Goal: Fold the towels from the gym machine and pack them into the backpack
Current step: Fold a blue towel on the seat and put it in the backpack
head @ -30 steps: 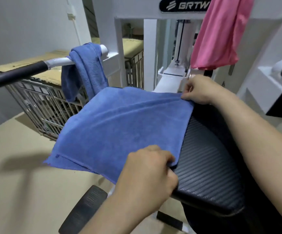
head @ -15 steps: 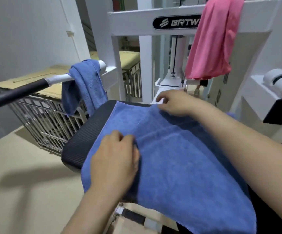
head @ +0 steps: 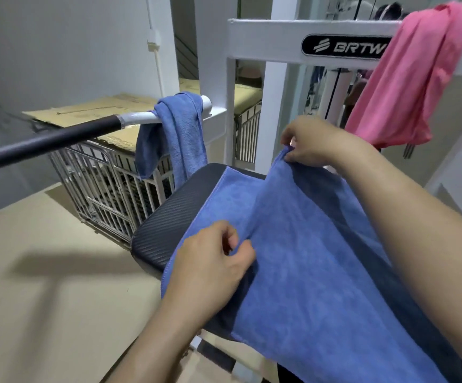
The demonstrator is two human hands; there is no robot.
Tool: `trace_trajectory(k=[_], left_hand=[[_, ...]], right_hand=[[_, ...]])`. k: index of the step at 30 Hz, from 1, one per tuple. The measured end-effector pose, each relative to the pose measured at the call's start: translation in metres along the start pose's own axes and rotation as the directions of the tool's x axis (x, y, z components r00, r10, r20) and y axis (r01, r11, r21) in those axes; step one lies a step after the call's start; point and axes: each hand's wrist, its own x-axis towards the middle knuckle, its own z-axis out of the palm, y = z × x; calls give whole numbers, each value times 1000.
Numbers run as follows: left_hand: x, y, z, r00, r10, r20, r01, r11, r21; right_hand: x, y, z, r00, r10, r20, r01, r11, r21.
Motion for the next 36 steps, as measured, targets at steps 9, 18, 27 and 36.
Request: trace_trajectory(k=[9,18,27,36], left_hand=[[-11,-46,-47,997,-35,65,37,999,-36],[85,-39,-37,989,145,14,-140,923,359],[193,-43,7,916,194,350,-224,974,47],[210,-43,6,846,257,467,-256,964,-65]], right_hand=[[41,-70,62,1000,-30,5,29,989,143],[24,-50,88,995,-33,-92,51,979,199],[-69,36,41,970,211,118,-226,966,128],[-114,83,19,900,394,184,-418,902,111]])
